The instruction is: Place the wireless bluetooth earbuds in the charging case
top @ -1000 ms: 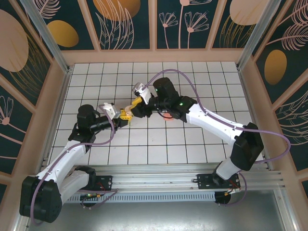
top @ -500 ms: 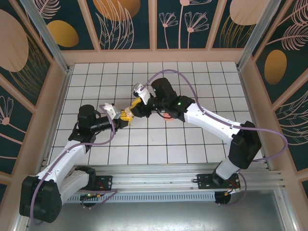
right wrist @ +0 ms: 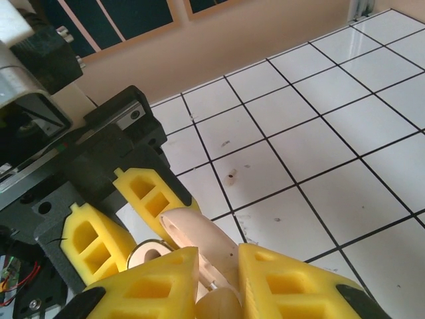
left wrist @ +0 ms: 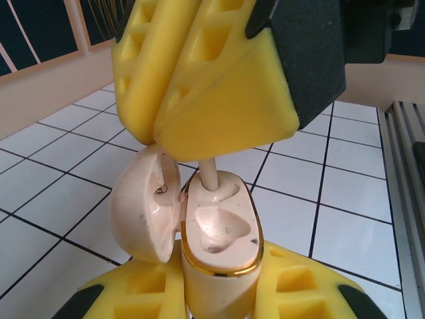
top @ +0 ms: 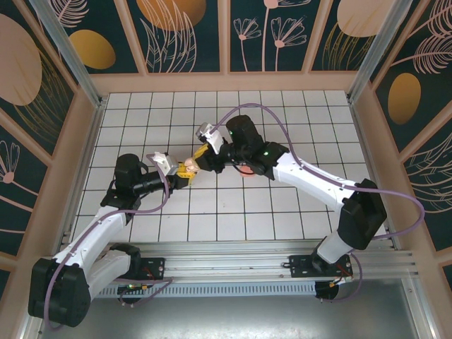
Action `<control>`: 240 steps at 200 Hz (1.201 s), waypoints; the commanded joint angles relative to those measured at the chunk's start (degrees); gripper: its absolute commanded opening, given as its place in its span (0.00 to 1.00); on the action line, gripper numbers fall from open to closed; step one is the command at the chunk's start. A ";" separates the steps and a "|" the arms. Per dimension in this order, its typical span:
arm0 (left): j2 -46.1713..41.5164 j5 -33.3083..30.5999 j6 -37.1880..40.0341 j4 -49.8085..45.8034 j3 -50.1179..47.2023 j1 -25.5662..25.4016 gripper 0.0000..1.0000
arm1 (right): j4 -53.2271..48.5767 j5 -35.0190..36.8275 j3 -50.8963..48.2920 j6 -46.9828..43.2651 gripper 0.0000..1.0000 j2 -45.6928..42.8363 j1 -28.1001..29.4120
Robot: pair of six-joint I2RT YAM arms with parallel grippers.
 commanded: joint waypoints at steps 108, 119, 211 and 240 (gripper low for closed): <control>-1.15 0.77 -0.60 3.38 2.44 -0.12 0.12 | 4.72 -7.43 -5.26 3.48 0.43 -5.97 -1.82; -1.08 0.86 -0.95 3.79 2.27 -0.11 0.12 | 5.84 -8.17 -5.82 4.33 0.44 -6.72 -2.25; -0.81 0.91 -1.07 4.25 2.05 -0.12 0.12 | 16.60 -16.47 -15.63 13.57 0.46 -14.74 -6.85; -0.73 1.23 -1.23 4.52 1.99 -0.11 0.12 | 18.88 -18.20 -18.10 16.98 0.41 -14.05 -7.61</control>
